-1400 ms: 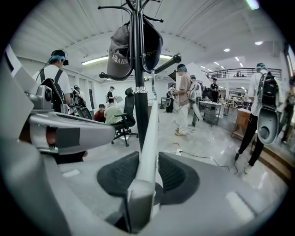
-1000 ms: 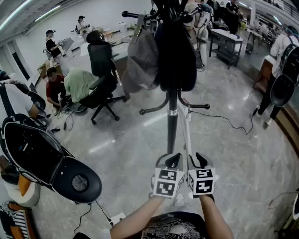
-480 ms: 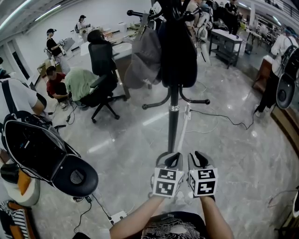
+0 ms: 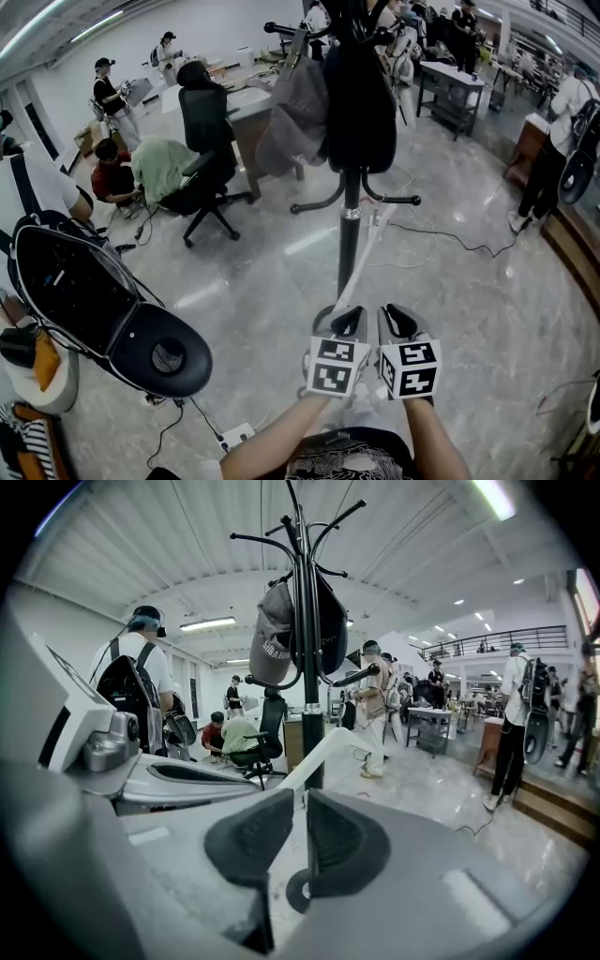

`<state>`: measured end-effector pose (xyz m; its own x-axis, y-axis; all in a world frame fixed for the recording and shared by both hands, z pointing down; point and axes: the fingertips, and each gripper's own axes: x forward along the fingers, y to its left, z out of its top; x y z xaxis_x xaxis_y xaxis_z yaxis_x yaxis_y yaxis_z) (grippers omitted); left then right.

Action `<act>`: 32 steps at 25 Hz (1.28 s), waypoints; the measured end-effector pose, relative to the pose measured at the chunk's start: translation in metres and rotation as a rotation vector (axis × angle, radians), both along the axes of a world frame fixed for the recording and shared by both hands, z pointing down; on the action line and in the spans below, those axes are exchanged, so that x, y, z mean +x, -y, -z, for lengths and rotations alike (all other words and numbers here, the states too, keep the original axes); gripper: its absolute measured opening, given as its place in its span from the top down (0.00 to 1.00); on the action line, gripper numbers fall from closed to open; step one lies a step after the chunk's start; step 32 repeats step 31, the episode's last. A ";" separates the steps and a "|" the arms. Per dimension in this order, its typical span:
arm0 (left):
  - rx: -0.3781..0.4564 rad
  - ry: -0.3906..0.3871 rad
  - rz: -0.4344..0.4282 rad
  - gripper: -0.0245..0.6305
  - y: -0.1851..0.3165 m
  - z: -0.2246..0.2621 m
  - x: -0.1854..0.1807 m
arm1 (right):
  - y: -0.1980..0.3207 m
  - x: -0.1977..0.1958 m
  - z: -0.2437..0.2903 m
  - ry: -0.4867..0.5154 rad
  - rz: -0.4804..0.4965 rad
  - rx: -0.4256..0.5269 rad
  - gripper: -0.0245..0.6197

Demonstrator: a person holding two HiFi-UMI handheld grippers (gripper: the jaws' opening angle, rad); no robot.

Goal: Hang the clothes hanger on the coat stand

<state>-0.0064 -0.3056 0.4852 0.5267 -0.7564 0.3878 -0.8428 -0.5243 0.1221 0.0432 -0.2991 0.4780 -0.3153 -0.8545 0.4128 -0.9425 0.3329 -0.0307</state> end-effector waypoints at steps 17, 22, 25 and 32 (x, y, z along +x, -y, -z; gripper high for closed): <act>0.010 0.001 -0.005 0.96 -0.018 0.005 0.005 | -0.024 -0.005 0.006 0.022 0.032 0.017 0.96; 0.009 -0.001 -0.006 0.96 -0.020 0.005 0.010 | -0.025 0.001 0.006 0.026 0.027 0.018 0.96; 0.008 0.001 -0.006 0.96 -0.021 0.006 0.010 | -0.026 0.001 0.006 0.028 0.024 0.018 0.96; 0.005 -0.001 -0.006 0.96 -0.024 0.006 0.009 | -0.029 0.001 0.006 0.028 0.019 0.015 0.96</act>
